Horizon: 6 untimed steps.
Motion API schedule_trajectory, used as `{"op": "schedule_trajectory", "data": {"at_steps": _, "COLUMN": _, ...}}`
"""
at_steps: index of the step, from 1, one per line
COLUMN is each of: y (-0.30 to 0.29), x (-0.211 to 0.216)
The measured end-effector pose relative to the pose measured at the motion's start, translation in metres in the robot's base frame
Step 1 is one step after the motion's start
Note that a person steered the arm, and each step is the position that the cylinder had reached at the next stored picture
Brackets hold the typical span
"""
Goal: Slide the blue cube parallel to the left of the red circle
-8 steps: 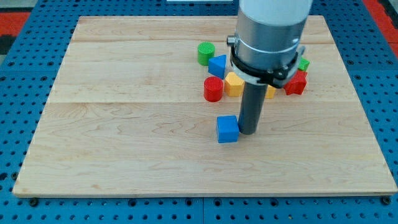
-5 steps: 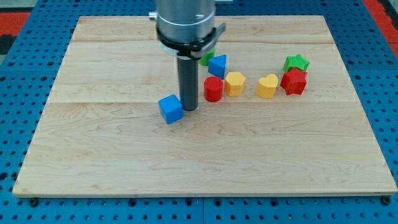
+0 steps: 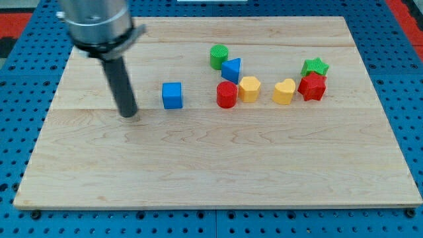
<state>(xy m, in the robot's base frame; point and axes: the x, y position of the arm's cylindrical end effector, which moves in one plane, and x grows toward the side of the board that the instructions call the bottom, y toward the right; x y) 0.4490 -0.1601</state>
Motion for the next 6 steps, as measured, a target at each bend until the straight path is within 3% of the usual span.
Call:
{"op": "schedule_trajectory", "data": {"at_steps": 2, "y": 0.076, "x": -0.003}}
{"op": "schedule_trajectory", "data": {"at_steps": 3, "y": 0.072, "x": 0.01}}
{"op": "schedule_trajectory", "data": {"at_steps": 4, "y": 0.094, "x": 0.068}}
{"op": "schedule_trajectory", "data": {"at_steps": 5, "y": 0.059, "x": 0.068}}
{"op": "schedule_trajectory", "data": {"at_steps": 6, "y": -0.054, "x": 0.024}}
